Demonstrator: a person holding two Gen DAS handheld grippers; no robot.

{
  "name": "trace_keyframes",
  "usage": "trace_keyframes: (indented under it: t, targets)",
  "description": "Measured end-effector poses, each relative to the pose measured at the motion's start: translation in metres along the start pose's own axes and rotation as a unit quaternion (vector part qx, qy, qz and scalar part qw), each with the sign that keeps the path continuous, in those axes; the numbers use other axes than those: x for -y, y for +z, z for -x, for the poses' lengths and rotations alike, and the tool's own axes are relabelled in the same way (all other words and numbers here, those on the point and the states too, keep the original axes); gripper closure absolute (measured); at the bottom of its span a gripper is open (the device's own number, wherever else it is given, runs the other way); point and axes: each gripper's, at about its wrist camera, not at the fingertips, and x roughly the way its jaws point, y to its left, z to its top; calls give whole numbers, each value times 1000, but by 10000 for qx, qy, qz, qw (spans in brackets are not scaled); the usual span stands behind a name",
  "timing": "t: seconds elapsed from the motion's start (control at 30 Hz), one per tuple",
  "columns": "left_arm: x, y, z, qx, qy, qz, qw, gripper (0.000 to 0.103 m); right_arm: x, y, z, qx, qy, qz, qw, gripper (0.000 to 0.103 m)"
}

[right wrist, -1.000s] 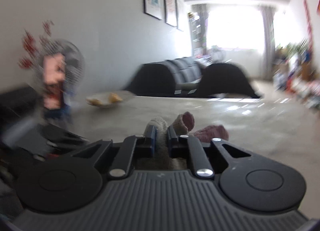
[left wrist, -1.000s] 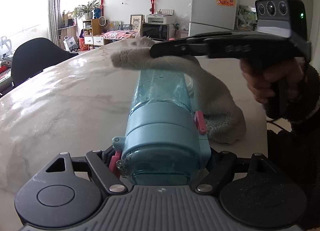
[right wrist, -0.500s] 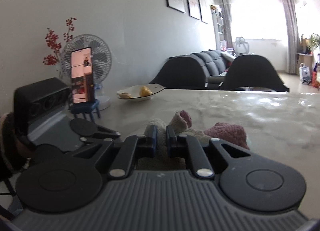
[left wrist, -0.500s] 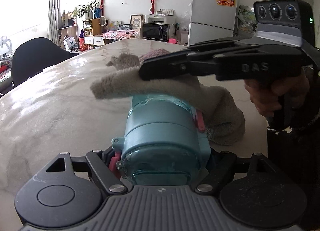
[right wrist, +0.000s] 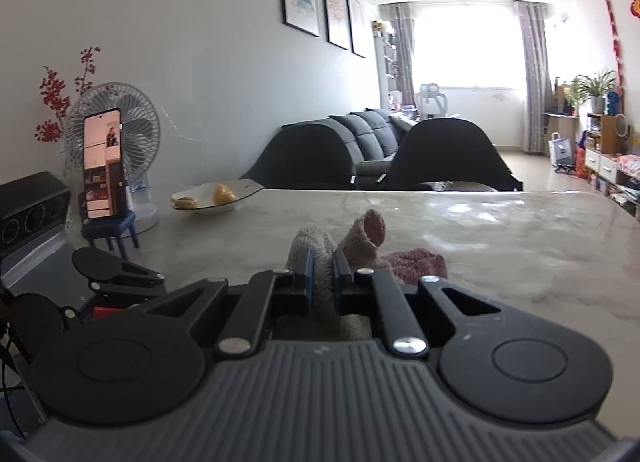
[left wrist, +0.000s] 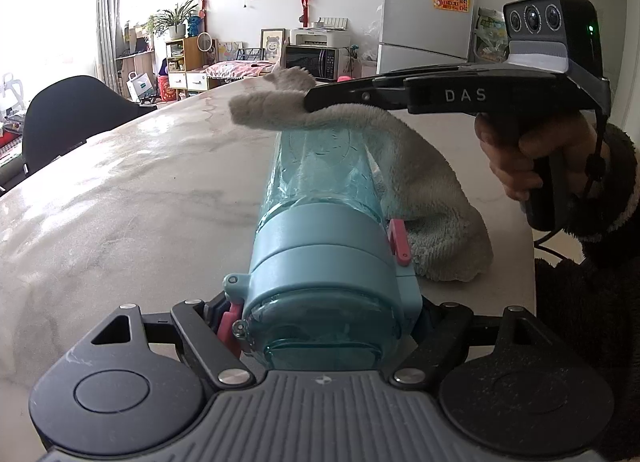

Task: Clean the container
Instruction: 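Wipe the towel back and forth over the bottle's open end with the right gripper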

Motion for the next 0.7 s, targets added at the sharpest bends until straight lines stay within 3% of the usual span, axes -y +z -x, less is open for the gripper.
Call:
trace_keyframes:
  t: [0.17, 0.5, 0.7]
  targets:
    - [1, 0, 0, -2, 6, -8, 10000, 21, -7, 2, 3, 14, -102, 77, 9999, 94]
    - [4, -1, 1, 0, -1, 2, 10000, 21, -33, 2, 2, -48, 705, 227, 9972, 94]
    - [5, -2, 2, 11, -29, 44, 10000, 21, -26, 0, 1, -57, 583, 218, 9980, 94]
